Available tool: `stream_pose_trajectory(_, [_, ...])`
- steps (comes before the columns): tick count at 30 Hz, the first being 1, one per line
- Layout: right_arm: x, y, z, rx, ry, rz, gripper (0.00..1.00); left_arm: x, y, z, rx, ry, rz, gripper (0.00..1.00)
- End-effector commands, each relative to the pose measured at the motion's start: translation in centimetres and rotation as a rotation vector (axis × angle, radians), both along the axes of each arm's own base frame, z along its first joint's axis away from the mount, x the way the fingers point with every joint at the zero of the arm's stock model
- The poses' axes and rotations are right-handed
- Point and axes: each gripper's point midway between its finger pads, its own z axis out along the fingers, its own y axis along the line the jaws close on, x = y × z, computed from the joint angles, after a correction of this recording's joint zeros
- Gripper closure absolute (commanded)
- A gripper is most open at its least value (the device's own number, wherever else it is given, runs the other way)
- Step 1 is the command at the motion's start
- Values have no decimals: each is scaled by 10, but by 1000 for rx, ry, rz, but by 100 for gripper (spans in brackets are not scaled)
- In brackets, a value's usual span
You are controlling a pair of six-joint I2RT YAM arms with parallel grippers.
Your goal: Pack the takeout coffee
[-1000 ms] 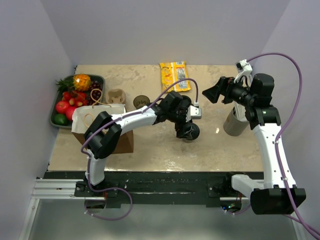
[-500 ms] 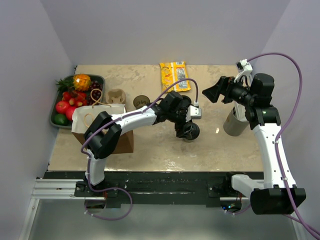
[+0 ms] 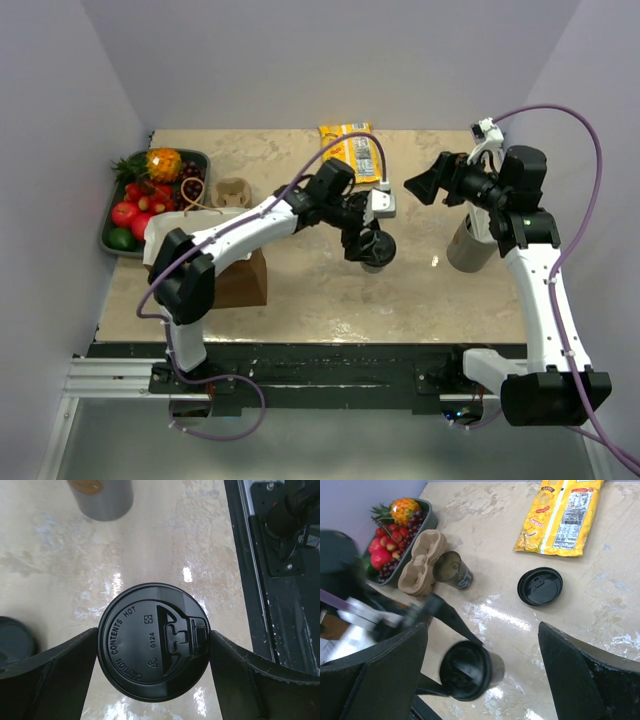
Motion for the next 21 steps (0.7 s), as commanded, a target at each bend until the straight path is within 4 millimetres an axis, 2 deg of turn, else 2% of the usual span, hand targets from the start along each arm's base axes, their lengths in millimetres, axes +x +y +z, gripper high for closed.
stream_pose_trajectory(1, [11, -2, 27, -23, -90, 1, 5, 8, 37, 100, -101, -97, 40, 21])
stream_pose_trajectory(2, [13, -2, 29, -25, -97, 3, 5, 11, 47, 117, -113, -120, 60, 21])
stream_pose_trajectory(4, [19, 1, 35, -23, -115, 21, 5, 28, 75, 142, -114, -137, 144, 21])
stream_pose_trajectory(5, [22, 1, 39, -21, -127, 22, 5, 28, 89, 162, -133, -160, 180, 21])
stream_pose_trajectory(6, [25, 2, 40, -15, -128, 24, 5, 41, 110, 176, -146, -196, 241, 21])
stream_pose_trajectory(8, [34, 4, 43, -6, -136, 34, 5, 43, 137, 206, -161, -303, 295, 21])
stream_pose_trajectory(9, [36, 9, 43, -3, -139, 47, 5, 52, 158, 217, -146, -345, 365, 21])
stream_pose_trajectory(11, [41, 21, 43, 2, -148, 75, 5, 50, 187, 243, -162, -419, 435, 21])
stream_pose_trajectory(12, [42, 25, 44, 7, -149, 85, 5, 58, 210, 252, -159, -447, 504, 21])
stream_pose_trajectory(15, [42, 56, 45, 20, -162, 180, 5, 52, 257, 282, -162, -525, 620, 21])
stream_pose_trajectory(16, [35, 79, 47, 26, -170, 245, 5, 47, 266, 289, -159, -544, 638, 22])
stream_pose_trajectory(17, [32, 92, 47, 27, -178, 280, 5, 39, 274, 299, -159, -577, 653, 22])
stream_pose_trajectory(18, [34, 105, 38, 22, -157, 309, 2, 34, 286, 304, -141, -589, 698, 21])
stream_pose_trajectory(19, [25, 128, 42, 33, -160, 370, 2, 28, 292, 308, -136, -602, 722, 21])
stream_pose_trajectory(20, [23, 139, 43, 44, -153, 399, 1, 16, 299, 314, -136, -626, 749, 21])
stream_pose_trajectory(21, [20, 151, 41, 65, -124, 428, 1, 19, 313, 307, -98, -631, 822, 22])
